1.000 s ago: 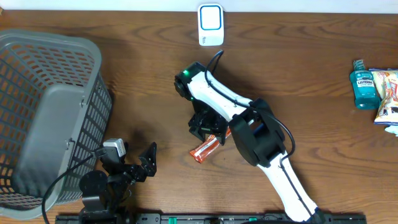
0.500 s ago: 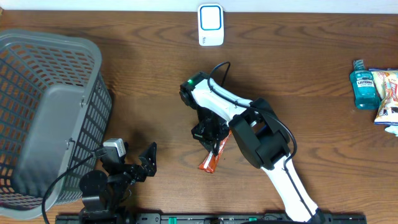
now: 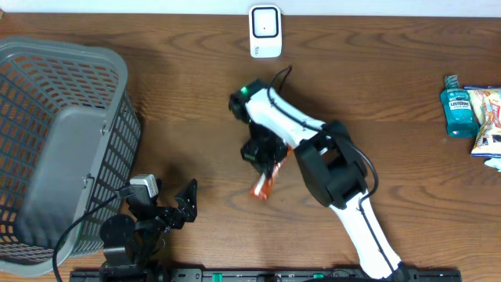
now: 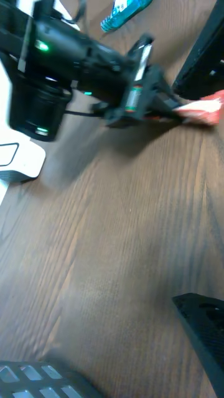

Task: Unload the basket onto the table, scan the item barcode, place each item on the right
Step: 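Grasp the candy bar end with the right gripper and lift it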

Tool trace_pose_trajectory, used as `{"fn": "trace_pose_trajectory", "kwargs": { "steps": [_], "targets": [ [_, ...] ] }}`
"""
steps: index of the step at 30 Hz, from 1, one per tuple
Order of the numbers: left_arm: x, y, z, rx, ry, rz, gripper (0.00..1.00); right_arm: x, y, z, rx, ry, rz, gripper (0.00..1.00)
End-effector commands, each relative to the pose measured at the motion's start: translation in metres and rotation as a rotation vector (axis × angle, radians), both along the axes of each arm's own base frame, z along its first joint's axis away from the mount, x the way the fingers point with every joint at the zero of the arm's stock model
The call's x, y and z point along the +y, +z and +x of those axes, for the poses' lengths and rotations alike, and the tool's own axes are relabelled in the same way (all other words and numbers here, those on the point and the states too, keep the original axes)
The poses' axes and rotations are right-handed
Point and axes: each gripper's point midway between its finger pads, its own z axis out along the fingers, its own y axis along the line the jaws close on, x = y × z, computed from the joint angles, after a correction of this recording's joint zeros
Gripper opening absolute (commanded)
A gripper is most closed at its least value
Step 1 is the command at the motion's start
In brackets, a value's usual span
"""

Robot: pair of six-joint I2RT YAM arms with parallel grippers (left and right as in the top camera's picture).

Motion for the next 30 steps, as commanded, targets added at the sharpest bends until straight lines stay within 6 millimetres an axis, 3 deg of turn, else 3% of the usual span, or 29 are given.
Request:
{"fn": "trace_pose_trajectory", "kwargs": {
  "steps": [1, 8, 13, 17, 23, 24, 25, 26, 27, 28, 30],
  "targets": [
    [-0.001, -0.010, -0.002, 0.030, -0.010, 0.001, 0.99, -0.003, -0.018, 0.048, -0.203, 0.152, 0.000, 0.01],
    [-0.001, -0.010, -0.002, 0.030, -0.010, 0.001, 0.99, 0.028, -0.005, 0.070, -0.361, 0.286, 0.091, 0.01],
    [-0.001, -0.010, -0.002, 0.030, -0.010, 0.001, 0.99, 0.045, 0.006, 0.073, -0.391, 0.609, 0.191, 0.01],
    [-0.001, -0.010, -0.002, 0.030, -0.010, 0.001, 0.99, 0.036, 0.022, 0.063, -0.338, 0.891, 0.205, 0.01],
    [-0.001, -0.010, -0.002, 0.030, -0.010, 0.001, 0.99, 0.010, 0.048, 0.069, -0.326, 1.056, 0.096, 0.02],
    [-0.001, -0.010, -0.002, 0.030, -0.010, 0.001, 0.99, 0.005, 0.054, 0.073, -0.342, 1.061, 0.057, 0.10],
    [-0.001, -0.010, -0.002, 0.030, -0.010, 0.001, 0.99, 0.001, 0.062, 0.077, -0.363, 1.067, 0.027, 0.26],
    [-0.001, -0.010, -0.002, 0.030, -0.010, 0.001, 0.99, 0.000, 0.069, 0.079, -0.381, 1.069, 0.015, 0.47],
    [-0.001, -0.010, -0.002, 0.030, -0.010, 0.001, 0.99, 0.000, 0.077, 0.082, -0.406, 1.069, 0.008, 0.79],
    [-0.001, -0.010, -0.002, 0.030, -0.010, 0.001, 0.99, 0.001, 0.084, 0.084, -0.433, 1.066, 0.010, 0.99],
    [-0.001, -0.010, -0.002, 0.030, -0.010, 0.001, 0.99, 0.004, 0.096, 0.086, -0.470, 1.062, 0.024, 0.99]
  ]
}}
